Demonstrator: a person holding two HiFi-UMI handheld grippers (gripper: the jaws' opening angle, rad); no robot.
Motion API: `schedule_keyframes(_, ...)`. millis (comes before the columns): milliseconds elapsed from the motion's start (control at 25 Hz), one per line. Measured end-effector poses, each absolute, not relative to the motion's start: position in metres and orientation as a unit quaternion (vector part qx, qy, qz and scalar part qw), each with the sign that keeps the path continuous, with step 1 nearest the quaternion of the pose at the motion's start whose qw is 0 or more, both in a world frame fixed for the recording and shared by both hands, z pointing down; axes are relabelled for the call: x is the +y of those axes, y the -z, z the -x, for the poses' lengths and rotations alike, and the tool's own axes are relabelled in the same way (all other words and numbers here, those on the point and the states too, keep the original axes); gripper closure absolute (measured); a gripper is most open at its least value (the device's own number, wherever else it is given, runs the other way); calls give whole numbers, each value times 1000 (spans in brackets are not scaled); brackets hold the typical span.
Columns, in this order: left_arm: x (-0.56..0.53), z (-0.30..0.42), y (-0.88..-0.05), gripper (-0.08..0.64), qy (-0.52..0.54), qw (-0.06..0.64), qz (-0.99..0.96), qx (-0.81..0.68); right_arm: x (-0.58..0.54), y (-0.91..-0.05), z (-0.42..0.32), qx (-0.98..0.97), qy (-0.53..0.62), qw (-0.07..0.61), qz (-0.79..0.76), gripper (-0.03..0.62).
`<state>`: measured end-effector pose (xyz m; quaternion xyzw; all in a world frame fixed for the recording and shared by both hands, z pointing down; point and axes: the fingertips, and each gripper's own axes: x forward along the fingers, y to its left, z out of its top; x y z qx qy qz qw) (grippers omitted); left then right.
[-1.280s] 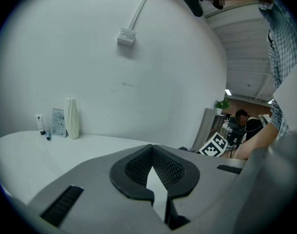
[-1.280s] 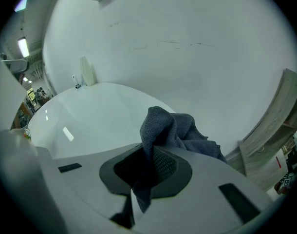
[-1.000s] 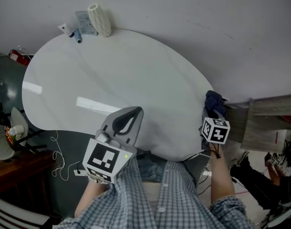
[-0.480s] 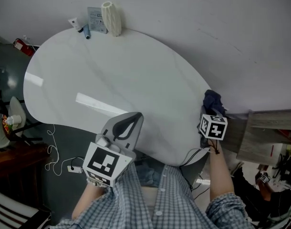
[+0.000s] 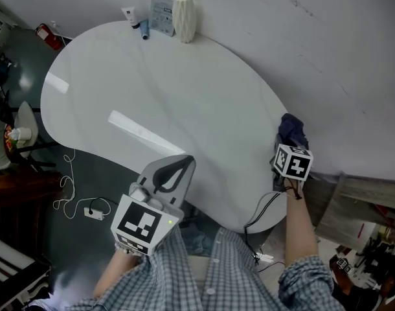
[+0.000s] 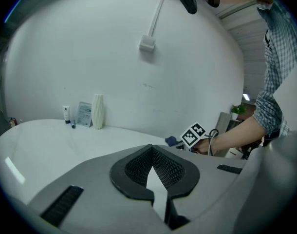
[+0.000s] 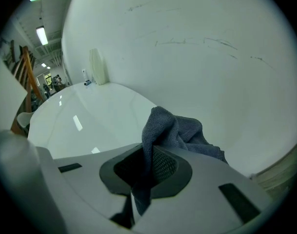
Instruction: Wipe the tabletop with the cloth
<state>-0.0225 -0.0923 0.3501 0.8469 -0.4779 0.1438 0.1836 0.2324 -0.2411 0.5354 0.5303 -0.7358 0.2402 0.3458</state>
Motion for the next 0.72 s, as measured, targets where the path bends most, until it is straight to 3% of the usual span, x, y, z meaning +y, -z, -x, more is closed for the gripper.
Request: schedule_keyframes(720,-78,57,-357,554,-138,201,-804,-543,-322,-530,-153,-778,-186,360,-479,569)
